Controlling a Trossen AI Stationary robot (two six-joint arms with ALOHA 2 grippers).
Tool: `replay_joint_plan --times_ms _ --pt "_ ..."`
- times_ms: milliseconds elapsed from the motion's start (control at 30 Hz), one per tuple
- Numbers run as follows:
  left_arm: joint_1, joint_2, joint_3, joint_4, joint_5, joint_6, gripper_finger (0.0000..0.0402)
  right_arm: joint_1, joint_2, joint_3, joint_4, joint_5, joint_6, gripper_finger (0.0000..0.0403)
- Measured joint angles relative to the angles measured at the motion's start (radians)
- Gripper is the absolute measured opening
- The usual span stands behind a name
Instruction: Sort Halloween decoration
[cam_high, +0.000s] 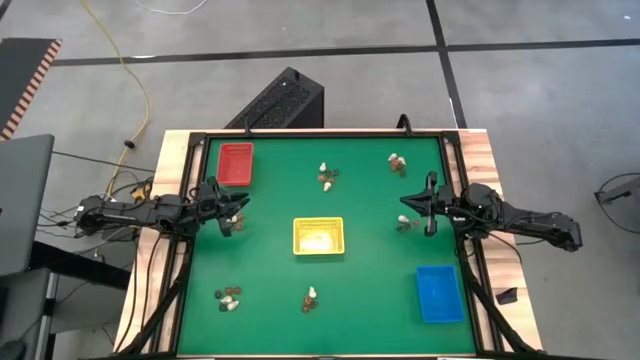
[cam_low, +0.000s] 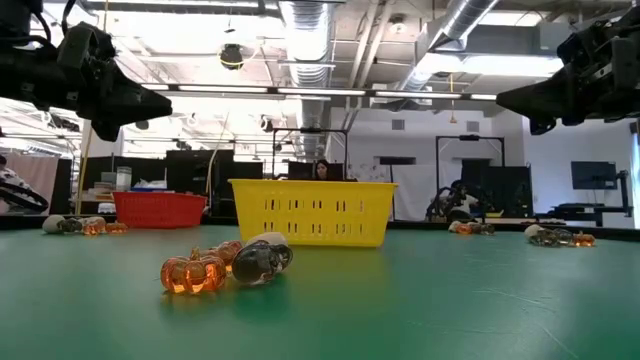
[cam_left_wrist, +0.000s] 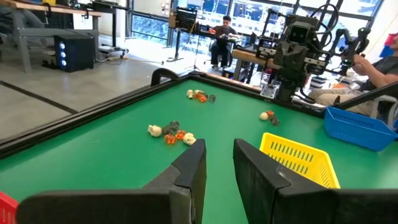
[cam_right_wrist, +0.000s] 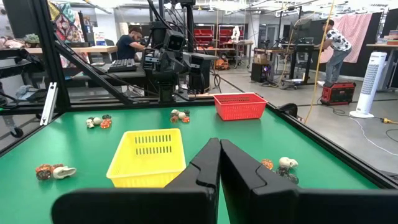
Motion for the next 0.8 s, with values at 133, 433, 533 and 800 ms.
replay_joint_plan --times_ms 133,433,533,800 --pt "0.000 0.000 -0.001 0.013 -0.014 0.070 0.0070 0.000 0.000 0.000 0.001 0.000 -0.059 0.0043" --pt "0.000 0.000 -0.001 0.023 -0.057 0.124 0.0070 0.000 0.000 0.000 0.023 0.001 -0.153 0.0043" --pt "0.000 0.000 -0.001 0.021 -0.097 0.110 0.0070 0.003 0.000 0.000 0.076 0.000 -0.093 0.0043" --pt "0.000 0.001 -0.001 0.102 -0.026 0.055 0.0070 -0.006 0.022 0.055 0.119 0.129 0.044 0.0043"
